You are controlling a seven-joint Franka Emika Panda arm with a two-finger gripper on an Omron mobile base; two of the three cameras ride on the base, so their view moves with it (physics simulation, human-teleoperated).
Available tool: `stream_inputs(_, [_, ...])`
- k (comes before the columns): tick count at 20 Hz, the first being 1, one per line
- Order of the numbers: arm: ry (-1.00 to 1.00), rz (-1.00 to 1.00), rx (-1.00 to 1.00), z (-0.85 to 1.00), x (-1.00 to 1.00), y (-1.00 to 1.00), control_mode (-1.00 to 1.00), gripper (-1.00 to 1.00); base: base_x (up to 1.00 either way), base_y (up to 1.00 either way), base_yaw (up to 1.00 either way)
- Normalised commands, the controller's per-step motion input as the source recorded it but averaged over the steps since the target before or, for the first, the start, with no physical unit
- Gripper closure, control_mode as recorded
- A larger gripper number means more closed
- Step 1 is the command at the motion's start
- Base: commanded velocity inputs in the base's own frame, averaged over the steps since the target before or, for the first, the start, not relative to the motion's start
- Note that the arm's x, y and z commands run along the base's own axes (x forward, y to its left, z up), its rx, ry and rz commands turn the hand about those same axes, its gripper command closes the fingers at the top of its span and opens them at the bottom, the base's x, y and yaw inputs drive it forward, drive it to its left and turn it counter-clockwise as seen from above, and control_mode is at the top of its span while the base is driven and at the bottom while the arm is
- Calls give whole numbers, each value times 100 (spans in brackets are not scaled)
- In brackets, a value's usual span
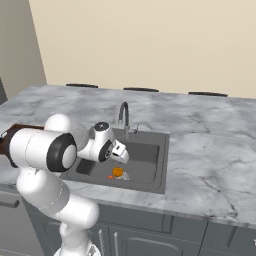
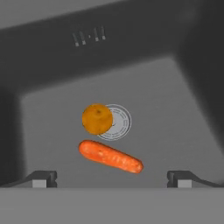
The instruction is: Pick up all produce items and place them in the sink. Turn on the sink faucet to wash them. Then turn the sink off and put them in the tray.
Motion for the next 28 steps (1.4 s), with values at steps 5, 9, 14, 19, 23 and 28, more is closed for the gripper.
stream_inputs(5, [3,0,0,-3,8,0,-100,-100,0,0,0])
stream_inputs(9, [1,0,-1,-10,8,0,-100,-100,0,0,0])
stream_inputs(14, [0,0,-1,-13,11,0,-100,-100,0,0,0])
stream_inputs(19, [1,0,-2,-19,17,0,-100,-100,0,0,0])
stream_inputs(23, [0,0,-2,-24,18,1,-100,-100,0,0,0])
stream_inputs(28, [0,0,0,-17,14,13,-100,-100,0,0,0])
